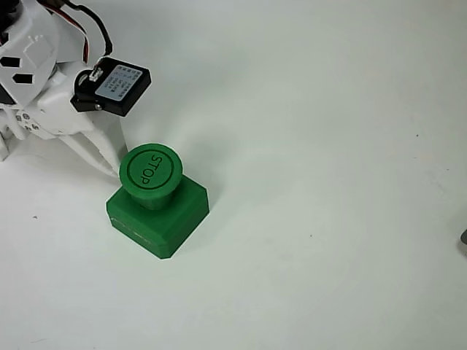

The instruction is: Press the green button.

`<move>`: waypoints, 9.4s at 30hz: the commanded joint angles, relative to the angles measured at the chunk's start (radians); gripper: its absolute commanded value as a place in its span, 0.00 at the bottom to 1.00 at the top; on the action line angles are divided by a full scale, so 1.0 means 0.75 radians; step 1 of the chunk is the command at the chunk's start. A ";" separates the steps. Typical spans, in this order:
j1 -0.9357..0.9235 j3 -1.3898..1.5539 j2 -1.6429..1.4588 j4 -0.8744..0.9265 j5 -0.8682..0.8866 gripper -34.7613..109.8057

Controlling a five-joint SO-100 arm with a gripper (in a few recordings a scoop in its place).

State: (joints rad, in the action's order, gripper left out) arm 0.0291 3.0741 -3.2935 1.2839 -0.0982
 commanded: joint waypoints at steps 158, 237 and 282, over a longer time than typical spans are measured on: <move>0.022 -0.982 1.434 -0.020 0.033 0.24; 0.182 -0.151 -0.018 -0.258 0.014 0.24; 0.211 -0.014 -0.020 0.027 -0.025 0.24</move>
State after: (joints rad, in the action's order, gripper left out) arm 0.1687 3.0710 -3.2935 1.2809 -0.0874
